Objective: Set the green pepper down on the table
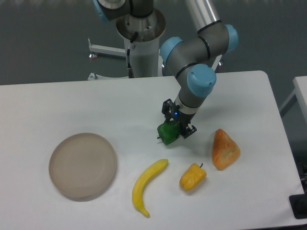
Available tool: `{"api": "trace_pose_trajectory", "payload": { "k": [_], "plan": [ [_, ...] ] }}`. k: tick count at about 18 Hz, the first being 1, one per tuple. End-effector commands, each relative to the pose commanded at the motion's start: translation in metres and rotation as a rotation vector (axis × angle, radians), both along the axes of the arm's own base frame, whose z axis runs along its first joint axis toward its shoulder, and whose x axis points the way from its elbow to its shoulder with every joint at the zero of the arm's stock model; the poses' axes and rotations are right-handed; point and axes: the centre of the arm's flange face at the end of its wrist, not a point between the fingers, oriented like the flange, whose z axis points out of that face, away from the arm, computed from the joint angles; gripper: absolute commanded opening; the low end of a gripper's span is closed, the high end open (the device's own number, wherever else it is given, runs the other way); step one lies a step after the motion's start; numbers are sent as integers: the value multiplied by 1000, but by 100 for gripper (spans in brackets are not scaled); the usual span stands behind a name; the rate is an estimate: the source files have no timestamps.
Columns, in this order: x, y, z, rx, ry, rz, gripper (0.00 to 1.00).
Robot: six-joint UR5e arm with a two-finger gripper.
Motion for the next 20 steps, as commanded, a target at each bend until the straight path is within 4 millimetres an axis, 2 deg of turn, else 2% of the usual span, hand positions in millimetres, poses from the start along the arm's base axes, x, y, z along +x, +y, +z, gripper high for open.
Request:
{"api": "trace_pose_trajectory", "payload": {
  "k": [2, 3, 5, 9, 10, 12, 17, 18, 20],
  "plan": [
    [0, 0, 1, -2, -1, 20, 98],
    [-1, 0, 2, -1, 3, 20, 100],
    [-4, 2, 10, 10, 13, 24, 100],
    [-24, 10, 42, 46, 66, 20, 100],
    [-27, 10, 44, 45, 72, 20, 100],
    [-44, 11, 59, 60, 102, 35, 100],
    [-76, 36, 103, 120, 175, -18, 100],
    [-90, 35, 112, 129, 197, -11, 100],
    [-103, 33, 120, 134, 235, -67, 100]
  ]
}}
